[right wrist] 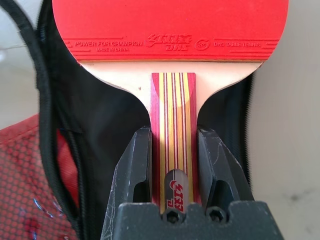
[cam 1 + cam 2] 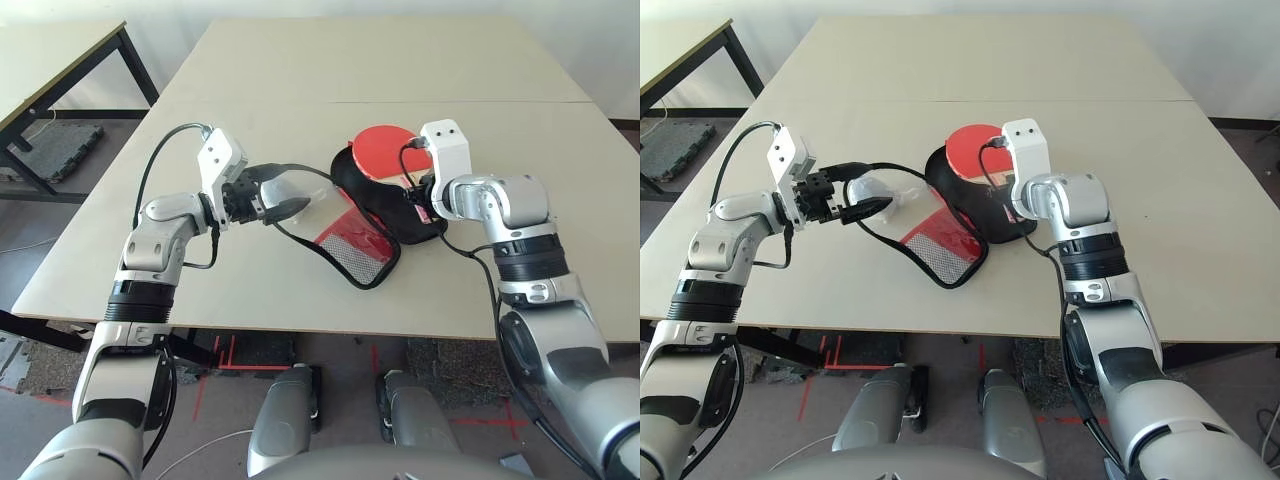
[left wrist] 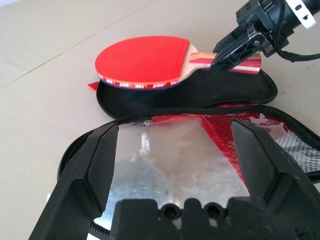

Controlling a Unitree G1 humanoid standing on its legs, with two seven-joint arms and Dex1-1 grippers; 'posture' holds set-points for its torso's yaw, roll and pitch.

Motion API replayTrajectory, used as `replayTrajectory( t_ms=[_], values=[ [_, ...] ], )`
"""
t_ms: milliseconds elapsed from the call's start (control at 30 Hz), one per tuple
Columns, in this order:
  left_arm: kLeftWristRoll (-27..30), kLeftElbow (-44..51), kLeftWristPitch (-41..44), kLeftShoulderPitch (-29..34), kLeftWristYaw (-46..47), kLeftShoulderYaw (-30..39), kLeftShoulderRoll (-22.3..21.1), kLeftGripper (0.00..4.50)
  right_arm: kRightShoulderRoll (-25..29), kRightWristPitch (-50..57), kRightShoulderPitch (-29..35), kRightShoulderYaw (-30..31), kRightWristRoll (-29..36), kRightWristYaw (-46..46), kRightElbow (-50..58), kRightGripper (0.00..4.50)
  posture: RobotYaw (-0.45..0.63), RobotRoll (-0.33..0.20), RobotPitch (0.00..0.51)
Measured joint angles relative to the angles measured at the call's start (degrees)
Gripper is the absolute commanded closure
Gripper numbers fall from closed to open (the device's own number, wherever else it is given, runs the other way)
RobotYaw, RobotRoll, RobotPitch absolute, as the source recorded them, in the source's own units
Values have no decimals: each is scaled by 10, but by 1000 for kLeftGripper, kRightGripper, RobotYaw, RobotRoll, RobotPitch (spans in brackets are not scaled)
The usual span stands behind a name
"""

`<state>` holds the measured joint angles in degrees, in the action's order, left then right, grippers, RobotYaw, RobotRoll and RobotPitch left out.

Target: Store the ping-pong paddle in its case and zip it.

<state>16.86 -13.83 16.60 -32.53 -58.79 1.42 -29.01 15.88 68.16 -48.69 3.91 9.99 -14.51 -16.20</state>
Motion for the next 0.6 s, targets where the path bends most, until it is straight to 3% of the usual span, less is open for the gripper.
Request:
replayTrajectory(
  t_ms=[600],
  values=[
    [9, 20, 12, 18, 11, 2, -10, 0, 7, -59, 8, 42, -25, -37, -46, 3424, 214, 0, 91]
  ],
)
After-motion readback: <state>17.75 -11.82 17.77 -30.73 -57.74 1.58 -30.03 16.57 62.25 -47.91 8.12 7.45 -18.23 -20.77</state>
